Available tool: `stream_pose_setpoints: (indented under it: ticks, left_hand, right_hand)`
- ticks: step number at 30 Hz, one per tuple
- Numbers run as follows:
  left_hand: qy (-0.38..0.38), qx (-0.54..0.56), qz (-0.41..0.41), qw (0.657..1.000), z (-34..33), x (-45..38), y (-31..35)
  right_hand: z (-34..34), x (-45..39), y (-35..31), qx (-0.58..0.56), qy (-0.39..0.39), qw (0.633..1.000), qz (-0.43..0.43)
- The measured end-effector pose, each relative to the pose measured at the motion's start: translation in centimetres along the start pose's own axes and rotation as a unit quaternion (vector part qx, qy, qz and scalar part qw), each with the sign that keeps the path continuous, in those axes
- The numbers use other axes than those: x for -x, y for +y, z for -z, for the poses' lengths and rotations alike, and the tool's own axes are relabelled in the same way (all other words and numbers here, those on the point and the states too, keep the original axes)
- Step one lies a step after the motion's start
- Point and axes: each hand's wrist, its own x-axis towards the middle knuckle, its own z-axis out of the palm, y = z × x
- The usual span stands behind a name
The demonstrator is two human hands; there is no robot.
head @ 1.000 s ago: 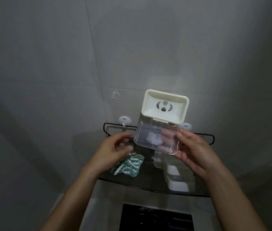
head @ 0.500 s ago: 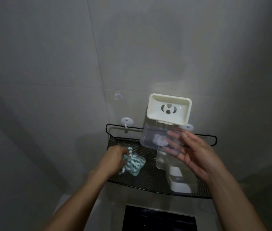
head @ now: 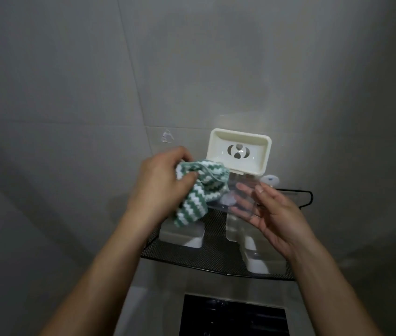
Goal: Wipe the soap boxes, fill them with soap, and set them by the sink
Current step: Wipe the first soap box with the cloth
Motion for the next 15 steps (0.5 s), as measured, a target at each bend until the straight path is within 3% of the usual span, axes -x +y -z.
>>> stream_pose_setpoints:
  ticks: [5, 15]
  left_hand:
    - [0.002, -0.206, -0.002, 0.979, -5.3, 1.4, 1.7]
    - [-0.062, -0.166, -0.018, 0.984, -7.3, 2.0, 2.3]
  right_hand:
    - [-1.0, 0.0, 0.7, 0.024, -0.005, 1.000, 0.017]
    - [-1.0, 0.0, 0.6, 0.051, 0.001, 0.998, 0.025]
